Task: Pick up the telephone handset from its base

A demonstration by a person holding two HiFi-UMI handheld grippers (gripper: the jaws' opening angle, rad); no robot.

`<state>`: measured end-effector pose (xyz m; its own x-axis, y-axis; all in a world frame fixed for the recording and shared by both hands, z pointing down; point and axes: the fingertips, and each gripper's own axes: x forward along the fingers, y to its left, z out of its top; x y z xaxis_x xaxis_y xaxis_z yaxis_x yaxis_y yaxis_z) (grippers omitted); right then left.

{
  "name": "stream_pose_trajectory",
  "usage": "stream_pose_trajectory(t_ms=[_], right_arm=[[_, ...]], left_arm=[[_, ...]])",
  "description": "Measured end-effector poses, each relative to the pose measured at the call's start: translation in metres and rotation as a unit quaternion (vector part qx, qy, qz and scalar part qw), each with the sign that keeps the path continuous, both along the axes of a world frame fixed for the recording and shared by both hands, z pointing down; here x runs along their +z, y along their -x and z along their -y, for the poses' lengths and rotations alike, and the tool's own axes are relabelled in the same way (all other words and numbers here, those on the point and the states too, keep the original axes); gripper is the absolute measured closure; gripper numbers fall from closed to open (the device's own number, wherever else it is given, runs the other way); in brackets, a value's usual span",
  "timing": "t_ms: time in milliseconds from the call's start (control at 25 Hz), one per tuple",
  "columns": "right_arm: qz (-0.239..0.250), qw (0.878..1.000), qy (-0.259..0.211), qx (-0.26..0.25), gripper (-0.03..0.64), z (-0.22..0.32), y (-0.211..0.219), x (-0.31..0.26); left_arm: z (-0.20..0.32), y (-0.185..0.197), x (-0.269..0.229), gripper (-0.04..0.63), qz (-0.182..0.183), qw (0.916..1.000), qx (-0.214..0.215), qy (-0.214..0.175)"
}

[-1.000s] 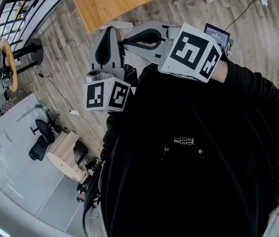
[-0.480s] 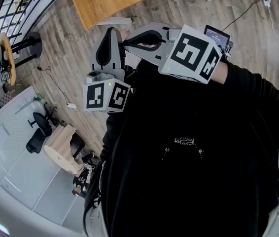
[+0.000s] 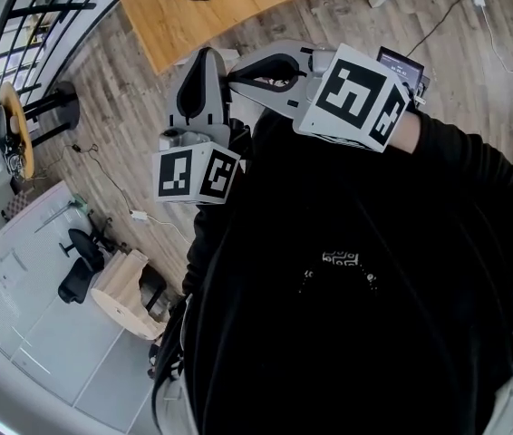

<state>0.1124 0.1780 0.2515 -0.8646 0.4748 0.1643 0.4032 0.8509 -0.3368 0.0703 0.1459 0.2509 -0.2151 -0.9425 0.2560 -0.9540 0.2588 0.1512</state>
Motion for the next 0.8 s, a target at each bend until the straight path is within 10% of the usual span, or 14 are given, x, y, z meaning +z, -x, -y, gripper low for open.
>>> stream_pose_trajectory(t_ms=[800], right_arm=[[0.003,0.994,-0.019,0.104,0.599,0.058,0.046,-0.001]], left_arm=[[0.065,0.041,0.0,0.589,-0.037,0.9944,0.093,-0.033]])
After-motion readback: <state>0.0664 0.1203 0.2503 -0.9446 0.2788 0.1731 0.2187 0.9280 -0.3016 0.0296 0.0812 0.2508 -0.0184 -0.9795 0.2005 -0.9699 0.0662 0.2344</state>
